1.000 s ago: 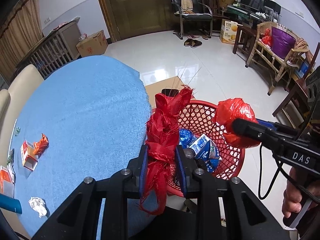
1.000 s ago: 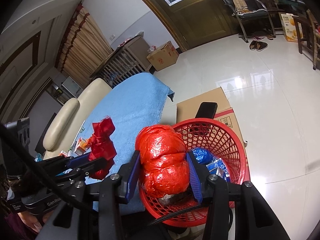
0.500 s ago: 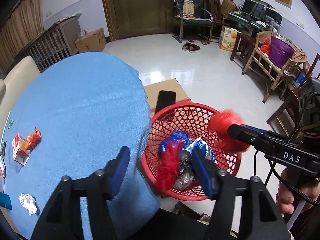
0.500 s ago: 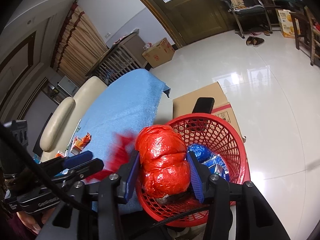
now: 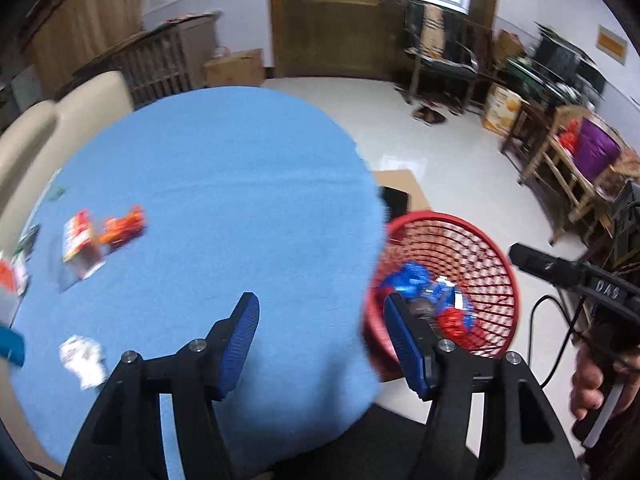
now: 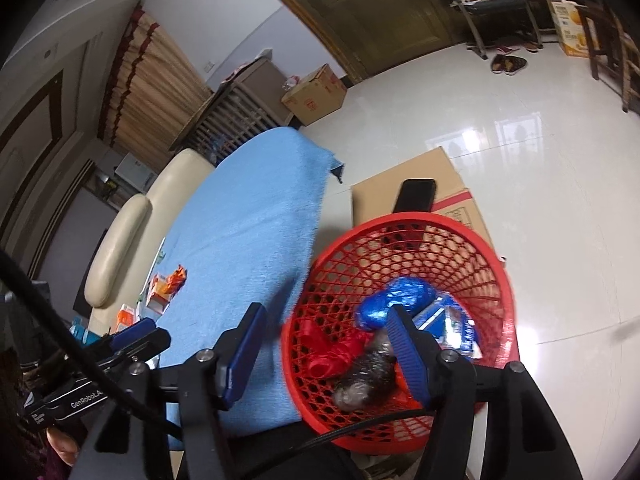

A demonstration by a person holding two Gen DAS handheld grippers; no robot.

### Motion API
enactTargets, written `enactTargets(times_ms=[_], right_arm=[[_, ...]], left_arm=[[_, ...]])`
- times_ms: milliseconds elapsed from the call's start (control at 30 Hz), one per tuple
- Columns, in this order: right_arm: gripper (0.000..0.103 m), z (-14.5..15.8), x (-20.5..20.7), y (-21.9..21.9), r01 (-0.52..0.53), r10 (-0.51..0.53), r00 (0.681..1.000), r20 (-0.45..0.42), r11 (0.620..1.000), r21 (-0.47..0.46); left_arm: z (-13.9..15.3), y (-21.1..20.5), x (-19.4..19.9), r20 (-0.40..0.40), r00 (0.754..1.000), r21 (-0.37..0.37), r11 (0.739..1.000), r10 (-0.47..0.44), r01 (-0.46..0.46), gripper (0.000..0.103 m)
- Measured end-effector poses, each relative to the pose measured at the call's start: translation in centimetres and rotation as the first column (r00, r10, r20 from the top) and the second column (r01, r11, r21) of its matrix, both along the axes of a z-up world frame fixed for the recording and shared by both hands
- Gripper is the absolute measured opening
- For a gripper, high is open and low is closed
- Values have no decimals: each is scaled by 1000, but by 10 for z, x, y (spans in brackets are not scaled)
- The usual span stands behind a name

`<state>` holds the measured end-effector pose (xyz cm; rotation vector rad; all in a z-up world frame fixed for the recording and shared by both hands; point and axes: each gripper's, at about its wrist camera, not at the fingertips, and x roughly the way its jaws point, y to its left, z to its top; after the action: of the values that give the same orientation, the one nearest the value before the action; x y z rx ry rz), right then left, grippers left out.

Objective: Collect trash
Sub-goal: 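Move both tools back over the table toward the tissue and orange wrapper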

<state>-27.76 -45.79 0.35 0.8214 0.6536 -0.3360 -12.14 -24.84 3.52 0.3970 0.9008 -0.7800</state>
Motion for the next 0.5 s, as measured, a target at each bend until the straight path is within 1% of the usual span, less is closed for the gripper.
enactTargets(times_ms=[100,233,300,333,367,467,500], right_arm=[[66,12,18,11,-42,42,999,10,999,-25],[66,28,54,33,-129,130,991,13,990,-58],[66,34,70,45,-171,172,985,12,983,-73],[66,38,80,53,-195,196,980,9,977,-83],[66,42,94,62,-227,228,974,3,969,-100],[66,48,123,85,-293,295,956,-8,947,-129],[66,49,133,92,-314,316,949,-10,940,-133]], left_arm=[[7,41,13,31,995,-21,995,95,-94,68],[13,101,34,56,969,-51,970,241,-238,68],[14,136,45,77,943,-61,945,325,-321,69],[14,147,49,80,933,-63,936,351,-346,70],[14,166,56,82,915,-69,918,396,-391,70],[9,201,68,68,880,-80,882,470,-465,70],[6,213,74,58,865,-85,866,498,-493,70]])
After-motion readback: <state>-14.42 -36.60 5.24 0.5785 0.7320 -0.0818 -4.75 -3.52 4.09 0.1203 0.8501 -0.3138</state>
